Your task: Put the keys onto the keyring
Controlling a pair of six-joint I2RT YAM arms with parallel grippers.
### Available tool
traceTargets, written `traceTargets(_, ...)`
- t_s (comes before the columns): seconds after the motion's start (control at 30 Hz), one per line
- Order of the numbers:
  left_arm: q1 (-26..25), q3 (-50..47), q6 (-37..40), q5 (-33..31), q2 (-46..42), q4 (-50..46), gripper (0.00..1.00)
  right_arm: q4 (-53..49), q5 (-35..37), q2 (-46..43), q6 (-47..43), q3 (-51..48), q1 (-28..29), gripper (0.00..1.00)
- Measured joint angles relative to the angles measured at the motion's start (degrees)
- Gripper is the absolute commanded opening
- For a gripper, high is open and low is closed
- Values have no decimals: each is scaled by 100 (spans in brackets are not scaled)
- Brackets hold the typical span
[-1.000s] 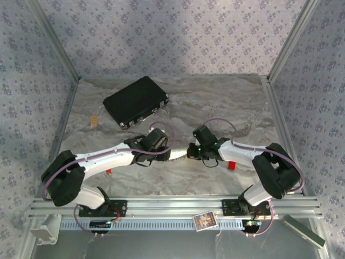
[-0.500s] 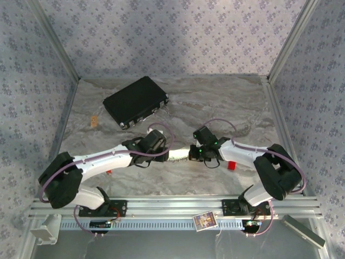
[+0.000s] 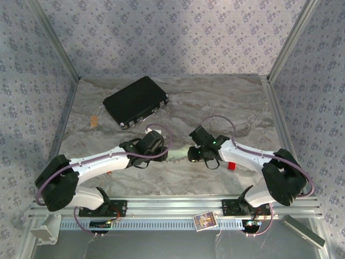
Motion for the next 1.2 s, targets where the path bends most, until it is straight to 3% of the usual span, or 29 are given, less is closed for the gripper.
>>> traceTargets(0.17, 0, -149, 57, -111, -262, 142, 53, -540, 472, 289, -824, 643, 446, 33)
traceTargets(0.47, 0, -476, 94, -345, -841, 343, 54, -1152, 798, 1362, -2015, 1602, 667, 33)
traceTargets(0.7, 0, -717, 92, -492, -1139, 433, 54, -1480, 990, 1908, -2308, 1895, 699, 29)
traceTargets(1.2, 0, -813, 92, -629, -1375, 575, 55, -1582, 1008, 2184, -2437, 2055, 704, 18)
